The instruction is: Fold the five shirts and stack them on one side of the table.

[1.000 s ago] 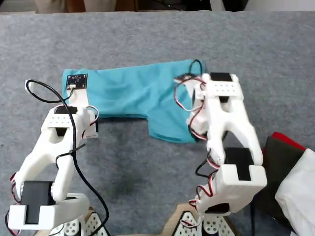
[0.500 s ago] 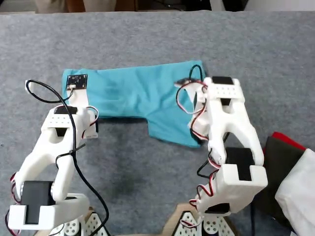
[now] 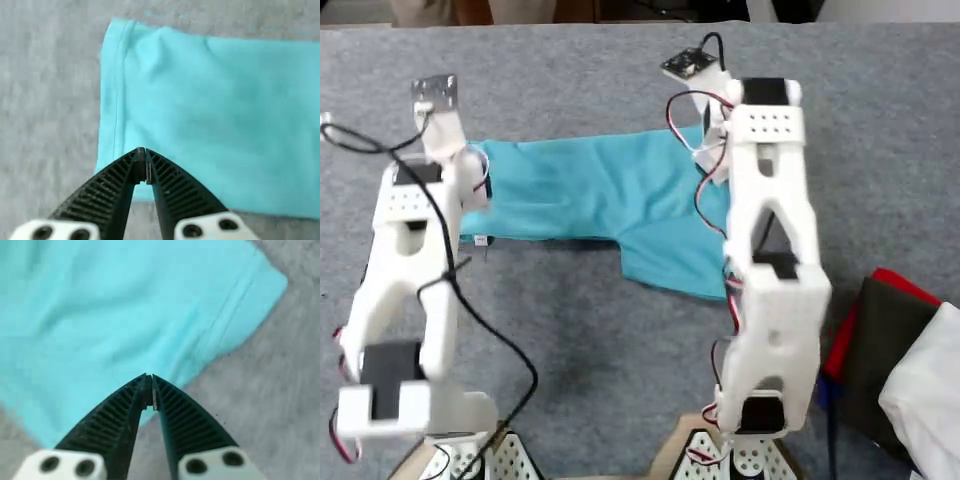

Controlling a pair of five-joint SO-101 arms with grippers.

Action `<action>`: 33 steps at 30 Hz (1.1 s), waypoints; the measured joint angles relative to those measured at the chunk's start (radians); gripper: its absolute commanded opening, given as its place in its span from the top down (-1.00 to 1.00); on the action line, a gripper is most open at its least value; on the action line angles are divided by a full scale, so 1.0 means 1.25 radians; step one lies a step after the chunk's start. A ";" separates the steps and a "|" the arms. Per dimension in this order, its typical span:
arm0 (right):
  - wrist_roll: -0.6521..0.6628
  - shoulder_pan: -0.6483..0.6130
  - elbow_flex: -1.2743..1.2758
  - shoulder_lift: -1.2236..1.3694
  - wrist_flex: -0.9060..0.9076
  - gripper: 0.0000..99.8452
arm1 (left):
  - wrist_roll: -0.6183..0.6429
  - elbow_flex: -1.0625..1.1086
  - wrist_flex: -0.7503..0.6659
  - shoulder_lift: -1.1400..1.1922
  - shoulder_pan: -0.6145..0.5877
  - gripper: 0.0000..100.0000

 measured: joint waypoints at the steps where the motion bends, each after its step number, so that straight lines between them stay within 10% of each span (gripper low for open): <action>1: 0.000 0.000 -0.063 0.055 0.007 0.98 | -0.022 -0.041 0.004 0.042 0.000 0.96; 13: 0.059 0.007 -0.638 0.524 0.028 0.98 | -0.071 -0.507 0.187 0.497 -0.006 0.96; 33: 0.160 0.050 -0.654 0.538 -0.048 0.98 | -0.070 -0.840 0.340 0.732 -0.007 0.96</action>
